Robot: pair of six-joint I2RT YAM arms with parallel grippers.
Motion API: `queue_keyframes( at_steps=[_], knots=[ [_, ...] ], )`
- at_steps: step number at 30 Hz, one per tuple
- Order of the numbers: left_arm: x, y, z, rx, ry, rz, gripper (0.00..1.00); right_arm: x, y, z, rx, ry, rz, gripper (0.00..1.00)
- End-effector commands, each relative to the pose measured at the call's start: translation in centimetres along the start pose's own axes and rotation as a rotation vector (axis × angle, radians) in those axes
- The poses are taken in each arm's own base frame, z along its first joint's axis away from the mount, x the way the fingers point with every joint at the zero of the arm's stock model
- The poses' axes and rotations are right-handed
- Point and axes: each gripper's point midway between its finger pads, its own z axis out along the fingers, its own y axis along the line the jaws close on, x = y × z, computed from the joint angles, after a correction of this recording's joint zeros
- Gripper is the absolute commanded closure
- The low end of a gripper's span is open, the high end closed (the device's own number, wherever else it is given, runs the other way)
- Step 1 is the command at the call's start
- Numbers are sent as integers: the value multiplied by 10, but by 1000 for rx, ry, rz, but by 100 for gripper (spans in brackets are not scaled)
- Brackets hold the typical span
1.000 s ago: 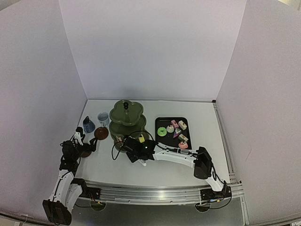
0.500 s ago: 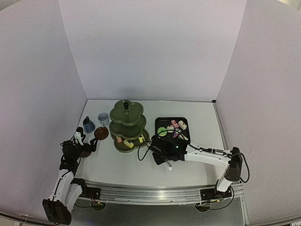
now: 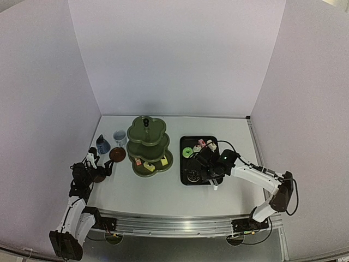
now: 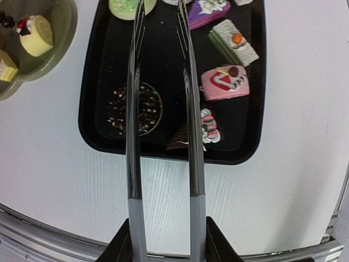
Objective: Serve the afternoon tea
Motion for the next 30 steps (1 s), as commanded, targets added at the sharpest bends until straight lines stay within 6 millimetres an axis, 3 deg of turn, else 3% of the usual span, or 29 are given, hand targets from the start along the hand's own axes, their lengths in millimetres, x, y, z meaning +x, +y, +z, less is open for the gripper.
queue_keyframes(
  at_steps=[1, 4, 10, 20, 30],
  knots=[
    [-5, -2, 0, 12, -20, 8, 0, 5, -37, -20, 67, 15, 86, 65],
    [-4, -1, 0, 12, -16, 6, 0, 16, -46, -20, 69, 66, 136, 65],
    [-4, -3, 1, 21, -16, 5, 0, 32, -44, -14, 61, 140, 228, 64],
    [-4, -3, 1, 23, -16, 2, 0, 21, -32, -16, 35, 137, 206, 63],
    [-2, -3, 1, 24, -8, -1, 0, 21, -34, -1, 89, 160, 133, 63]
  ],
)
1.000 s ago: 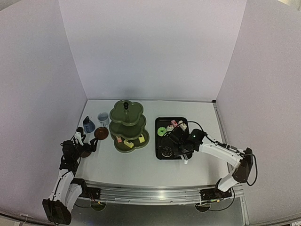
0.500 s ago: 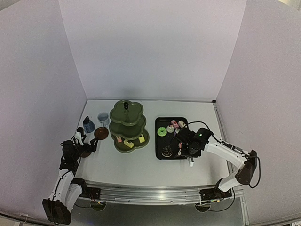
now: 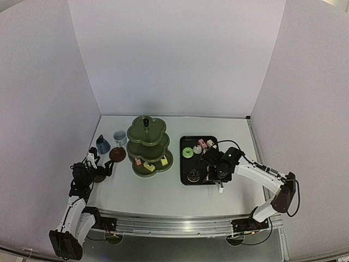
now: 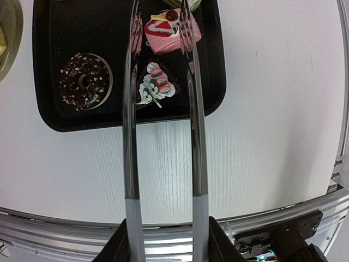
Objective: Serve the afternoon tea
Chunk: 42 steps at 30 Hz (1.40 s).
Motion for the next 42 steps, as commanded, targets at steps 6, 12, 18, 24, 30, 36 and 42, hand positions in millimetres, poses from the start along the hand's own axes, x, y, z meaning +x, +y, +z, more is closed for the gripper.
queue_keyframes(
  at_steps=[6, 12, 18, 24, 30, 36, 42],
  knots=[
    [-5, -1, 0, 8, -19, 9, 0, -8, 0, 3, 57, -6, -61, 63],
    [-4, -1, 1, 12, -14, 6, 0, -9, -8, -4, 82, -18, -38, 64],
    [-3, -1, 1, 12, -12, 7, 0, -10, -13, -16, 86, -32, -32, 64],
    [-3, -1, 1, 10, -13, 7, 0, -8, -11, -22, 59, -24, -18, 64],
    [-3, -1, 1, 11, -12, 7, 0, -3, -14, -26, 44, -11, 18, 65],
    [-3, -1, 1, 12, -13, 8, 0, 0, -19, -28, 35, -22, 50, 64],
    [-3, -2, 1, 17, -12, 7, 0, -8, -9, -28, 2, -49, 107, 63]
  ],
)
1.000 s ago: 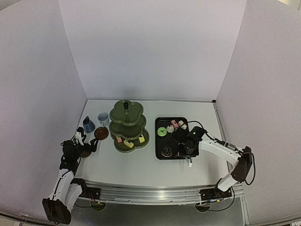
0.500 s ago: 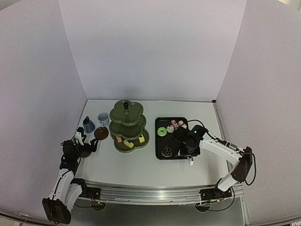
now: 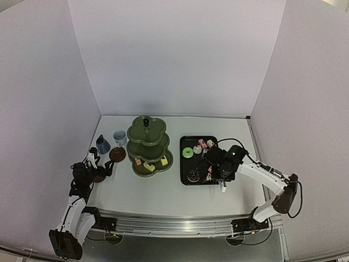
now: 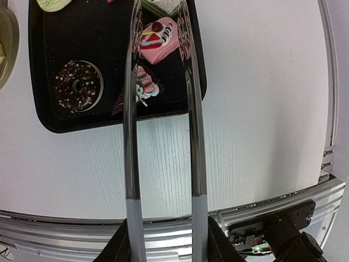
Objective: Serve the afternoon tea
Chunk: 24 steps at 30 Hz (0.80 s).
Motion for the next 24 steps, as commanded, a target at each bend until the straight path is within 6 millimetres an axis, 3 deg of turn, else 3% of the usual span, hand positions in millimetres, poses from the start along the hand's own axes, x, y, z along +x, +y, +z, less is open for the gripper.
queue_keyframes(
  at_steps=[1, 7, 16, 24],
  knots=[
    [-5, -2, 0, 17, -19, 9, 0, -9, 5, -8, -31, -38, 84, 63],
    [-5, -3, 0, 19, -21, 12, 0, -13, 23, -1, -58, -28, 25, 63],
    [-5, -2, 0, 13, -19, 17, 0, -2, 3, 14, 65, 20, -110, 63],
    [-2, -1, 1, 14, -11, 13, 0, -2, 0, 22, 122, 35, -174, 62]
  ],
)
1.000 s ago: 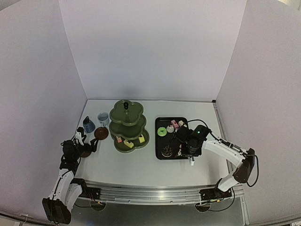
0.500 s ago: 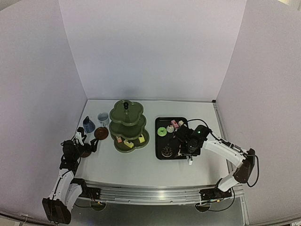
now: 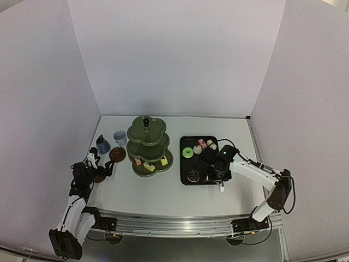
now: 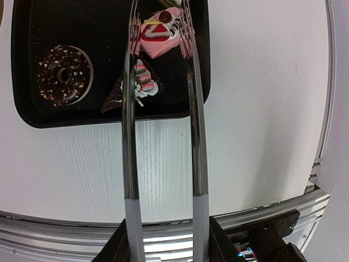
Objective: Serve the afternoon tea
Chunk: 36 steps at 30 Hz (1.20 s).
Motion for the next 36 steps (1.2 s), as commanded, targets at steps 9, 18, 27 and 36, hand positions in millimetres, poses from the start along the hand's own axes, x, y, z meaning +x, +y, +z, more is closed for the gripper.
queue_keyframes(
  at_steps=[9, 18, 27, 36],
  knots=[
    [-4, -1, 0, 7, -15, 15, 0, -7, -4, -1, 66, -12, -85, 62],
    [-4, -1, 0, 6, -17, 17, 0, -6, -14, 0, 122, -8, -80, 62],
    [-4, -1, 0, 7, -18, 17, 0, 1, -16, -5, 101, 10, -40, 62],
    [-3, -1, 1, 11, -11, 17, 0, 13, -23, -8, 69, 16, 34, 62]
  ],
)
